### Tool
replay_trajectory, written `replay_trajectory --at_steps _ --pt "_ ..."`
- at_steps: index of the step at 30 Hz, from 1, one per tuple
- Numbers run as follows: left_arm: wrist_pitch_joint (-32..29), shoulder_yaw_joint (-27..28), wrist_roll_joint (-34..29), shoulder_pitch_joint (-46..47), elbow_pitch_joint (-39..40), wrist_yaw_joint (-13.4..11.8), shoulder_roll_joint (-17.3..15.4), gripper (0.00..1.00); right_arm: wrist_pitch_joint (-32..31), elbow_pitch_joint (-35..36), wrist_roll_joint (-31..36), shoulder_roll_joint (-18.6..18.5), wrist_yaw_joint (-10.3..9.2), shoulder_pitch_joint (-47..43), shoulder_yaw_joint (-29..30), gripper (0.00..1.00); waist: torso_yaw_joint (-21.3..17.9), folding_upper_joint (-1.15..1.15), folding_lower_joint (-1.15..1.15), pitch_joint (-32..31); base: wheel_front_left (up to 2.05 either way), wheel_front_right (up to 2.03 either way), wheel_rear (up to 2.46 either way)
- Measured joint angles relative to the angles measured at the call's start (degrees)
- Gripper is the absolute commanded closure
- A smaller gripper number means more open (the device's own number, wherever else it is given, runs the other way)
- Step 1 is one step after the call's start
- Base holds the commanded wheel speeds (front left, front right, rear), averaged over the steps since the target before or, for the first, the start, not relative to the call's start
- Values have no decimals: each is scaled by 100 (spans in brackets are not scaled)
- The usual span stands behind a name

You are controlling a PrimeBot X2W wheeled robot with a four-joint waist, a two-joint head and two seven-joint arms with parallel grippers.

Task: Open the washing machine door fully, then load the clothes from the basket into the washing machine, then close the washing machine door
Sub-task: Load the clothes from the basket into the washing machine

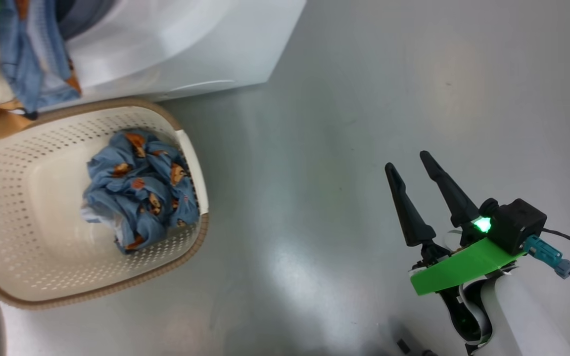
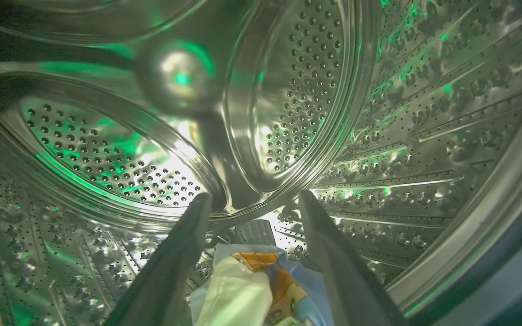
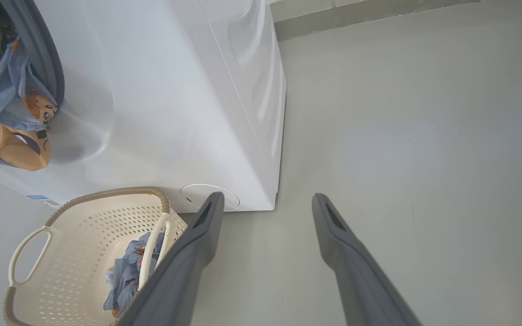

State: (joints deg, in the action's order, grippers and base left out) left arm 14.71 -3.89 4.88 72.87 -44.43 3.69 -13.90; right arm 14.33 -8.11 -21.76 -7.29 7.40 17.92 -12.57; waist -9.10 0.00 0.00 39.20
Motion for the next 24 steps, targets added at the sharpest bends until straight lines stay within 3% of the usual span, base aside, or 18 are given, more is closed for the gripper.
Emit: replay_trajectory --at_steps 9,15,24 --pt "0 19 94 -722 620 43 81 0 0 -16 0 -45 0 48 57 0 243 0 0 -169 0 0 0" --pt "0 104 164 -1533 1475 32 131 0 0 -21 11 -88 0 102 49 0 348 0 0 -258 0 0 0" --pt "0 346 276 -2683 2453 -119 291 0 0 -25 11 -127 0 103 67 0 431 0 0 -263 0 0 0"
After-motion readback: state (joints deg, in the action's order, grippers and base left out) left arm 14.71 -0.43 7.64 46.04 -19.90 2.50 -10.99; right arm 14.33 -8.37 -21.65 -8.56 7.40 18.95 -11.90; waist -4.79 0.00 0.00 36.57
